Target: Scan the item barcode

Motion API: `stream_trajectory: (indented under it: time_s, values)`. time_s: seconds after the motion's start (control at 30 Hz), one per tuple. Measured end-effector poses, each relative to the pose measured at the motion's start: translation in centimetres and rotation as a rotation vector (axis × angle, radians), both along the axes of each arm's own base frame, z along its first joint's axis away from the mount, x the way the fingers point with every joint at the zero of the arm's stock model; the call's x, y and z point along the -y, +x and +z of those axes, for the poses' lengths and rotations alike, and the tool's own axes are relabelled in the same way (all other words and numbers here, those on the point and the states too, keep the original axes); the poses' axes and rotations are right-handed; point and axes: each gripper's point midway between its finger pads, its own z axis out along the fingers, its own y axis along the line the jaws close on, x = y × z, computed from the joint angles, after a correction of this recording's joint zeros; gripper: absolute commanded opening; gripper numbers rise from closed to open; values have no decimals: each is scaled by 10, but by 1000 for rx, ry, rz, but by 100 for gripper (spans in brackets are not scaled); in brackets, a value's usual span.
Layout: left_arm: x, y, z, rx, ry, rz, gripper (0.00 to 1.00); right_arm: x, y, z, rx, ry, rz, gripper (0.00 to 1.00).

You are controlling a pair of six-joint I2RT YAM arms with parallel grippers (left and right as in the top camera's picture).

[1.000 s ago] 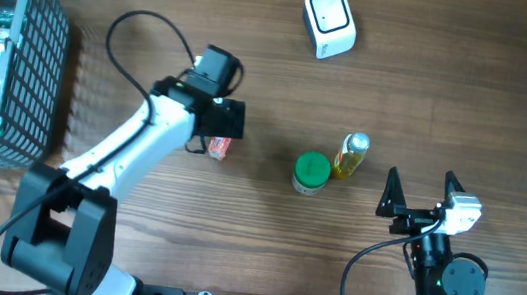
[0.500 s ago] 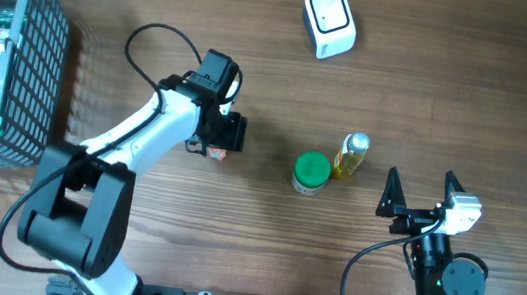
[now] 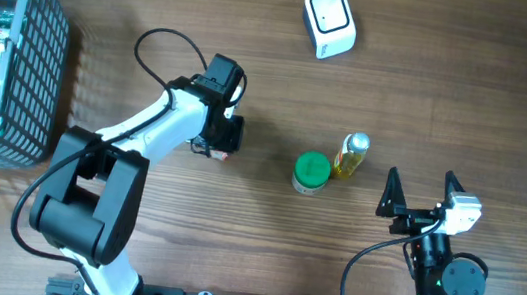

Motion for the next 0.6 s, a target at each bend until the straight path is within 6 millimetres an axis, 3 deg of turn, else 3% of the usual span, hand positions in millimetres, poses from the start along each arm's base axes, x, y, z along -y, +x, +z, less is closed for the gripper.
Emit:
stream_trajectory:
  time_s: [0.1, 0.23, 0.6]
  values:
    - [10, 1, 1, 19, -6, -24, 32, 0, 0, 0, 0, 0, 0, 100]
    - [37, 1, 3, 66, -28, -83, 27, 0, 0, 0, 0, 0, 0, 100]
    - [90, 10, 15, 179, -121, -90, 29, 0, 0, 0, 0, 0, 0, 100]
